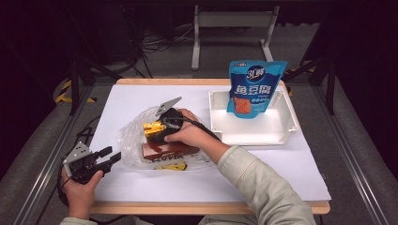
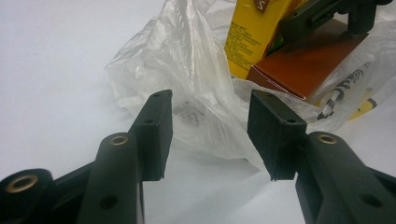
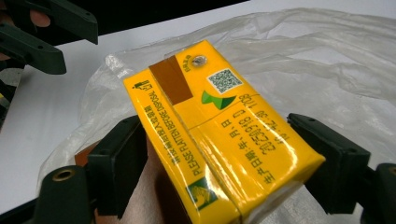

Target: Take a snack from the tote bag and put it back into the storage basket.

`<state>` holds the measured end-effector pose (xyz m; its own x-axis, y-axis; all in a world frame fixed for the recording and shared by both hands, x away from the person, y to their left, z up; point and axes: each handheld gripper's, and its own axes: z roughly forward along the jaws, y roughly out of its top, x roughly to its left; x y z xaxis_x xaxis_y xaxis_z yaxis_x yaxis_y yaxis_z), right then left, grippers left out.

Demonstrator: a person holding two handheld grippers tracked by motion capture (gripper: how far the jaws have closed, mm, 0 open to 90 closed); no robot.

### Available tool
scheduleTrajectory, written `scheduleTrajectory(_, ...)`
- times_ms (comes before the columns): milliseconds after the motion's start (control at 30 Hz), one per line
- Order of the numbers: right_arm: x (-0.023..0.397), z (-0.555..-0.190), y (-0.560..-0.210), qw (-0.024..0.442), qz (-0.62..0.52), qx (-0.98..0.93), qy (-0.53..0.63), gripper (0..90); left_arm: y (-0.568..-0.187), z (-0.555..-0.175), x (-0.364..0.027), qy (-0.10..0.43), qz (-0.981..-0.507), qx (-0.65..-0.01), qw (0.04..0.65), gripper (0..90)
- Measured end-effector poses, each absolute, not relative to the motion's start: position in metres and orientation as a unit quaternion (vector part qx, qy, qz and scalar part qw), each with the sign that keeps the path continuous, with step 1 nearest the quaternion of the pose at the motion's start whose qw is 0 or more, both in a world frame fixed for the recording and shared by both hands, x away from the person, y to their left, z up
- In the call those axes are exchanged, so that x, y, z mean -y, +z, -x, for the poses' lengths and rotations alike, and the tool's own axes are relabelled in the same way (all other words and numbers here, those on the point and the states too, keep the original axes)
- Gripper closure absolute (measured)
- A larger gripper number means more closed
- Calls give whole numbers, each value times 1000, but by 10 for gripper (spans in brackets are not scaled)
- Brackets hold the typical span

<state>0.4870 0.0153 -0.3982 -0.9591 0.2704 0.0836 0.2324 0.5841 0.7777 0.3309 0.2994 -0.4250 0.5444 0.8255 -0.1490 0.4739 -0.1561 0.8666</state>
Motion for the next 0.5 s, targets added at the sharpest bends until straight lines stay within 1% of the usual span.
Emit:
scheduleTrajectory(267, -19, -487, -399, 20, -139, -891, 431, 228, -425, -331, -299, 184, -738, -440, 477, 508)
scheduleTrajectory(500, -24, -486, -399, 22, -132, -894, 427, 255, -425, -331, -299, 184, -739, -440, 476, 507)
